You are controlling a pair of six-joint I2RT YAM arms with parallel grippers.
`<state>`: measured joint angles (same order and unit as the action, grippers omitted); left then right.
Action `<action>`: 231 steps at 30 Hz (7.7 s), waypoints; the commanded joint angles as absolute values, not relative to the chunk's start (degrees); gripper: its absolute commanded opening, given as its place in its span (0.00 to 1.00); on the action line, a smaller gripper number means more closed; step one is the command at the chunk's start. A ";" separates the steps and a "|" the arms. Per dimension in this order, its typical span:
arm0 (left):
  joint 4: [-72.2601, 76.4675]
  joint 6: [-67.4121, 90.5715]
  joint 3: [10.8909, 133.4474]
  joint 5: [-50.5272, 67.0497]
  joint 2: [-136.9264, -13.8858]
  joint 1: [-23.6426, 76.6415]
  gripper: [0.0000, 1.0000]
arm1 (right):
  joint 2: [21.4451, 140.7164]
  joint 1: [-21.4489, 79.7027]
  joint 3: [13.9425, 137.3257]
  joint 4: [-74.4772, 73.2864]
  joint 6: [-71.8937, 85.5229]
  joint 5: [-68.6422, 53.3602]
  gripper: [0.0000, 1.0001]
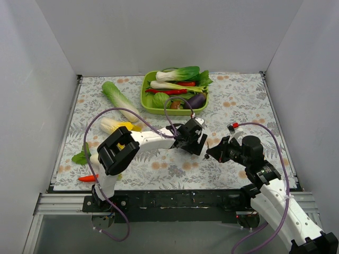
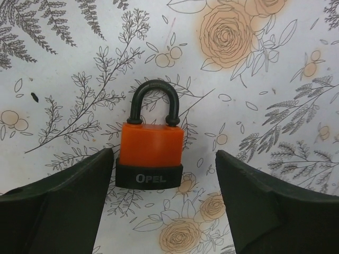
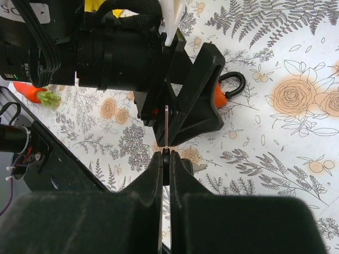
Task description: Unlock with the key
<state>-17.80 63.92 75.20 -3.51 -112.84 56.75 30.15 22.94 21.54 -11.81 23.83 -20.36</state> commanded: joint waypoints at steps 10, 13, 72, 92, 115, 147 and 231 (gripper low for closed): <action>-31.73 59.86 81.12 -13.97 -119.53 58.44 0.66 | 30.32 22.85 21.09 -9.14 24.61 -21.71 0.01; -32.08 58.36 82.26 -14.85 -120.76 59.41 0.65 | 30.50 22.85 21.01 -9.14 24.61 -21.88 0.01; 17.14 97.21 45.97 21.27 -92.64 31.99 0.00 | 81.38 45.53 41.66 11.87 35.51 -4.22 0.01; 17.58 97.12 44.74 19.07 -91.23 32.96 0.00 | 86.13 45.88 45.52 11.08 36.39 -2.82 0.01; 17.40 97.03 43.95 16.96 -89.30 33.75 0.00 | 85.96 45.44 45.70 10.46 37.79 3.95 0.01; 17.58 97.29 43.86 17.58 -92.02 34.98 0.00 | 83.32 45.26 46.32 15.03 34.45 5.01 0.01; 17.49 77.87 45.00 2.29 -86.22 49.30 0.00 | 68.64 36.74 42.72 31.11 22.50 10.55 0.01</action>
<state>26.59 81.80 46.44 -3.29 -87.44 45.34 71.88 39.70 40.56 13.50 23.35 0.01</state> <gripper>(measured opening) 0.475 0.043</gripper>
